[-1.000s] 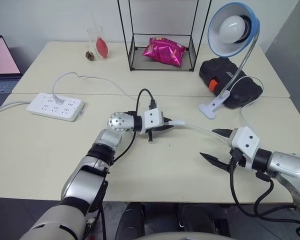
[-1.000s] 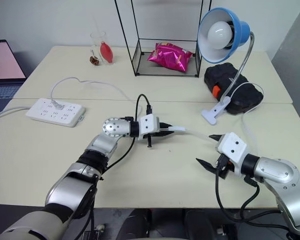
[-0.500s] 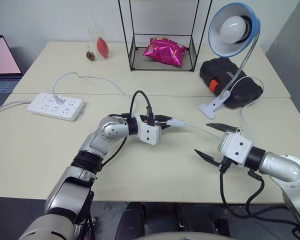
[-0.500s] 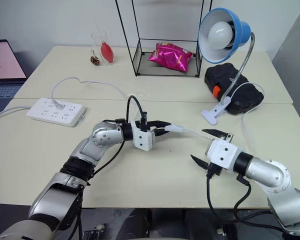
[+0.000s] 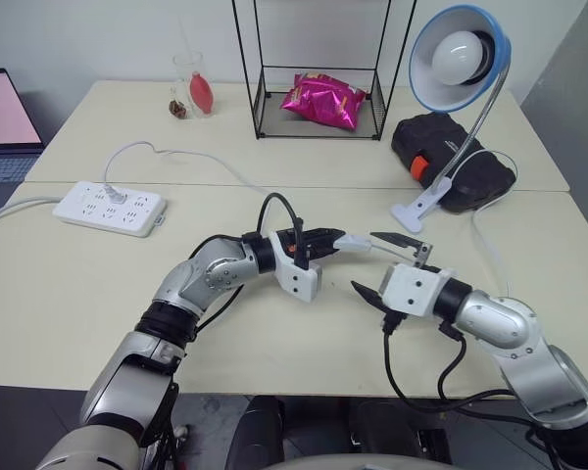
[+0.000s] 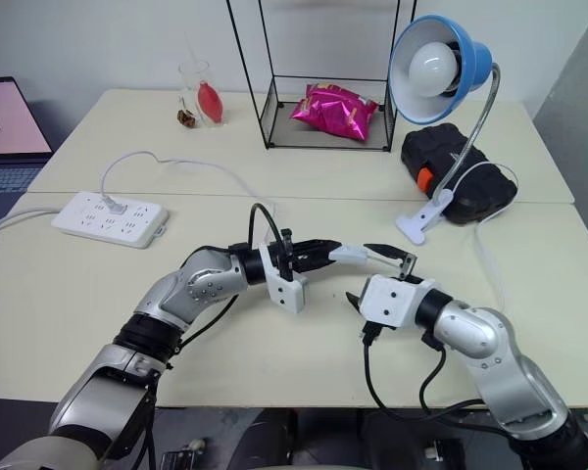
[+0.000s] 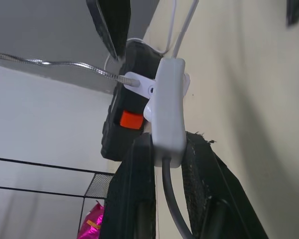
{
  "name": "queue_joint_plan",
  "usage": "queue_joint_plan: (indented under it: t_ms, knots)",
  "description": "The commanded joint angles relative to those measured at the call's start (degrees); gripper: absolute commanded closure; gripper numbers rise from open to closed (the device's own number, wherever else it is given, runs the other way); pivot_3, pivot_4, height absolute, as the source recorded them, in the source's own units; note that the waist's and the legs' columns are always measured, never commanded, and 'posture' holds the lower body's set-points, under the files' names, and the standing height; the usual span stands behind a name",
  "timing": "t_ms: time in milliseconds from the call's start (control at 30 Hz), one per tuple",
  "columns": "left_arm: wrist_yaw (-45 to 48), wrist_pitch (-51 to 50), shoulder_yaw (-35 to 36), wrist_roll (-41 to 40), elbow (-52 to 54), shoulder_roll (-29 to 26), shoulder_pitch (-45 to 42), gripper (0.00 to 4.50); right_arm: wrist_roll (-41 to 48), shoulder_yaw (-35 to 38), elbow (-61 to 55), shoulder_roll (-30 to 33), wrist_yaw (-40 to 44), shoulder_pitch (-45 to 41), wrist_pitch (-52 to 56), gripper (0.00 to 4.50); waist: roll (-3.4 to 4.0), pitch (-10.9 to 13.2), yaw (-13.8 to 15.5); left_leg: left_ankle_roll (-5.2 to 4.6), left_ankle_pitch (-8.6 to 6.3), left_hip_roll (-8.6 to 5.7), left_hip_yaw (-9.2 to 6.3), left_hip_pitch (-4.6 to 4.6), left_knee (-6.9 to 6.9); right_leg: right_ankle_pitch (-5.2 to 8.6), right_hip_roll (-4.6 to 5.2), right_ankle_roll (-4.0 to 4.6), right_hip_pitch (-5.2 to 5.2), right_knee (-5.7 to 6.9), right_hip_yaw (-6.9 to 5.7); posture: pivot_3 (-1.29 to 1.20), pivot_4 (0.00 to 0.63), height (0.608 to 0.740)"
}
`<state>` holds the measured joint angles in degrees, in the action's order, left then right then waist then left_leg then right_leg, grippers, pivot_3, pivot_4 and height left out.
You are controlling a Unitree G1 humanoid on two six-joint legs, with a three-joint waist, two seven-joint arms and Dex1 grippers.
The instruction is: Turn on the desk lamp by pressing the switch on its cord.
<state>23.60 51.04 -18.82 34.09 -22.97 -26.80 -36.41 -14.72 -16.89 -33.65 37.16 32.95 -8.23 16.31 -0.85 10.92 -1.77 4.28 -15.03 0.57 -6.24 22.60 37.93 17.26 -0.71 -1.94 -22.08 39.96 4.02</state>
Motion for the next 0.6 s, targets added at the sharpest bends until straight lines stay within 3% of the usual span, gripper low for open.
queue_joint_plan:
  t_ms: [33,333,600]
  knots:
    - [-4.0,1.7,0.1,1.6,2.4,-0.7,-0.1,4.11,-4.3,0.4,-0.6,-0.2,-2.5,-0.7,-3.8,0.00,0.00,0.0,0.0,0.00,0.00,0.00,-0.01,0.00,0.00,0.00,0.00,0.00,0.00,0.00,0.00,0.00,0.150,0.740]
    - [-8.4,2.9,-0.9,4.8,1.4,-2.3,-0.8,4.11,-7.9,1.7,-2.1,0.4,-4.1,4.3,-11.5,0.00,0.00,0.0,0.0,0.00,0.00,0.00,0.00,0.00,-0.01,0.00,0.01,-0.01,0.00,0.00,0.00,0.00,0.150,0.740]
    - [-9.5,2.8,-1.5,4.3,1.6,-2.5,-1.0,4.11,-12.5,-0.1,3.0,-2.2,-5.1,0.5,-16.1,0.00,0.00,0.0,0.0,0.00,0.00,0.01,0.02,-0.04,-0.01,-0.01,-0.01,0.00,0.01,0.03,0.00,0.00,0.150,0.740]
